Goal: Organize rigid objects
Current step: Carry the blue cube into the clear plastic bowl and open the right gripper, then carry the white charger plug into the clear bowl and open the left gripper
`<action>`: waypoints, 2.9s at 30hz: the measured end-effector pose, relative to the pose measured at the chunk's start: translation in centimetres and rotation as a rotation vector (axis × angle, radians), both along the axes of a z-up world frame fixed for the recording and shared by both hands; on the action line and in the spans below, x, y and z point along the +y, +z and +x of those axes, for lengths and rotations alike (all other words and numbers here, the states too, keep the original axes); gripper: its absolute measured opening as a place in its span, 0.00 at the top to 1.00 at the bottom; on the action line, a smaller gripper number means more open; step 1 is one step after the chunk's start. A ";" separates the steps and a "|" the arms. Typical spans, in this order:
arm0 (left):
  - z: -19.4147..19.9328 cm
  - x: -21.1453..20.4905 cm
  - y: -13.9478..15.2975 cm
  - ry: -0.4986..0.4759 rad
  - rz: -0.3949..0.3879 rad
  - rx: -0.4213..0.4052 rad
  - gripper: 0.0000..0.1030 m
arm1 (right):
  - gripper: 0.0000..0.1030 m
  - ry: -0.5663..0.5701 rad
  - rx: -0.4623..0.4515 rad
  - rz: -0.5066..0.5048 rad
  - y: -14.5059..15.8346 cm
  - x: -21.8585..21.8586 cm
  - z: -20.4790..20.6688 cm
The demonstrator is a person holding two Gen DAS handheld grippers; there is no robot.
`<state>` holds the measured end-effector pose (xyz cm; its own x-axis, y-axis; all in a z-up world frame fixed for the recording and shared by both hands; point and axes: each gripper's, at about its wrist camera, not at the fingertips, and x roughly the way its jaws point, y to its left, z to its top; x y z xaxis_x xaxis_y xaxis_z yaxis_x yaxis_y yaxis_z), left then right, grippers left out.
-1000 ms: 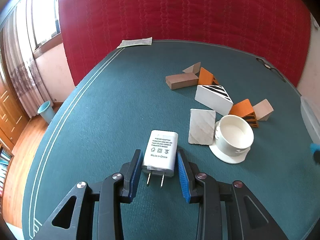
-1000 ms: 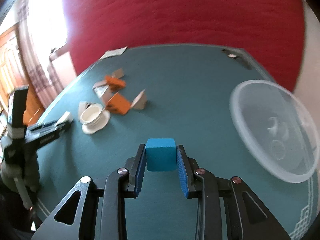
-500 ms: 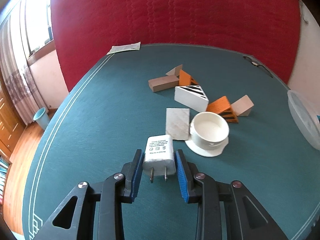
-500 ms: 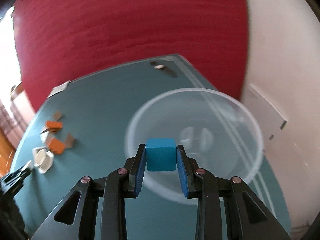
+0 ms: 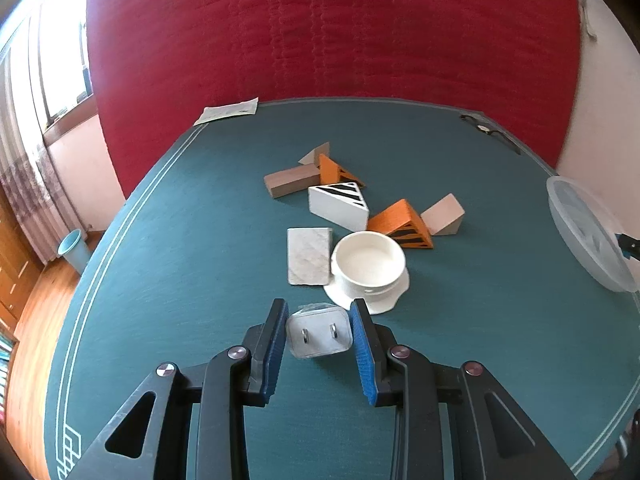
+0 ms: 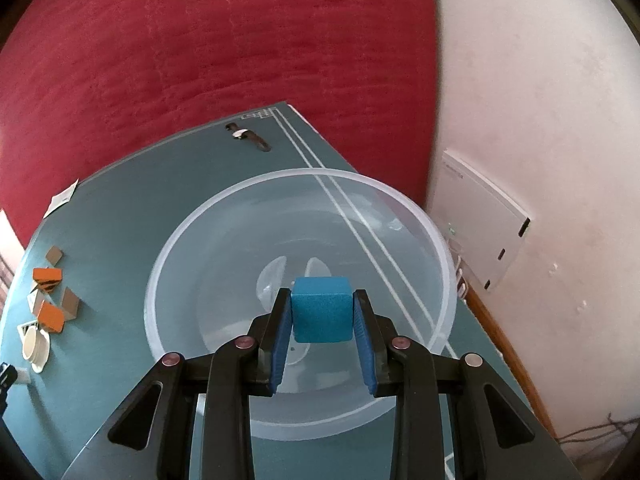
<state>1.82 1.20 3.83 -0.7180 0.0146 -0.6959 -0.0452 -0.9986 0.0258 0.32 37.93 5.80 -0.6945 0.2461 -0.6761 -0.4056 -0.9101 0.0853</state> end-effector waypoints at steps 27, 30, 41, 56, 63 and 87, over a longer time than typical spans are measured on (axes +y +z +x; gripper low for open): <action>-0.1 6.1 2.4 -0.113 -0.018 0.039 0.61 | 0.69 -0.032 0.043 0.012 -1.5 1.2 0.7; 0.0 5.2 1.8 -0.089 -0.028 0.036 0.43 | 0.68 -0.024 0.042 0.011 -1.8 1.2 0.9; 0.2 3.9 -0.5 -0.070 -0.038 -0.019 0.31 | 0.60 -0.003 0.066 0.024 -1.8 0.3 1.6; -1.5 4.6 -2.6 -0.078 -0.058 -0.047 0.69 | 0.60 0.022 0.051 0.026 -1.7 -0.3 1.8; -0.6 6.2 -1.1 -0.127 -0.042 -0.028 0.69 | 0.60 0.022 0.054 0.025 -1.6 -0.3 1.9; -3.3 26.3 2.4 -0.520 -0.023 -0.030 0.69 | 0.60 -0.078 0.136 -0.028 -0.6 4.5 2.7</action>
